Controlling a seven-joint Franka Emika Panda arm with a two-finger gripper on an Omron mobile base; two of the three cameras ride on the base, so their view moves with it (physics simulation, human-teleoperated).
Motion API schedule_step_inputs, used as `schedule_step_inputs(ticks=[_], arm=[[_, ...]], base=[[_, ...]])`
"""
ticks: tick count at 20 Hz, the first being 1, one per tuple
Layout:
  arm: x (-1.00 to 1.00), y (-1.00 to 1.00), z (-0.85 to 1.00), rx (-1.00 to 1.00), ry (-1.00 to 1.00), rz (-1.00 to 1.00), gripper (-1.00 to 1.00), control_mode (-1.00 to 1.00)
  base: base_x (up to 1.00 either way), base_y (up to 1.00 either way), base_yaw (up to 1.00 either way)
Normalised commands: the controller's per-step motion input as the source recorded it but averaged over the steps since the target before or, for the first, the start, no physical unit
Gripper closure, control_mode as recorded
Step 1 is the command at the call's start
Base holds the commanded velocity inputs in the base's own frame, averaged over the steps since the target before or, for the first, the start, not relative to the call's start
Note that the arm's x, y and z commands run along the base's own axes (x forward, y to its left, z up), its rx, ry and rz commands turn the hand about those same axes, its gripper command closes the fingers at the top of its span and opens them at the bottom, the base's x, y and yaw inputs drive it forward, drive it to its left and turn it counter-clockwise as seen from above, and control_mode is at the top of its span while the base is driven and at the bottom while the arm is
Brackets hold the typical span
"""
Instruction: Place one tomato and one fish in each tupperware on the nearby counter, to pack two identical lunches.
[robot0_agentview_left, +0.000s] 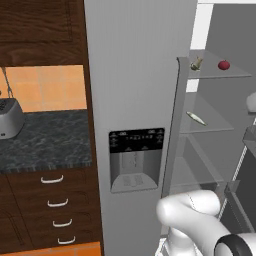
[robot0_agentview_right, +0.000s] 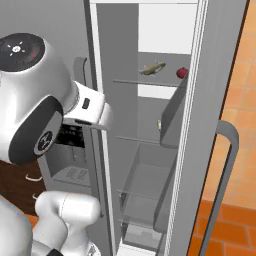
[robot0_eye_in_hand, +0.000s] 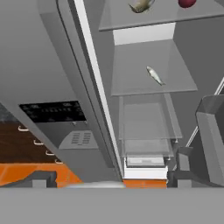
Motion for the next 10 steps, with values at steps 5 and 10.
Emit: schedule_step_inputs(ticks=[5, 10], arm=[[0.87, -0.04, 0.82, -0.05, 0.01, -0.07, -1.0, -1.0], [0.77, -0.73, -0.21, 0.13, 0.03, -0.08, -1.0, -1.0]], base=[[0.0, 0.0, 0.0], [0.0, 0.0, 0.0]])
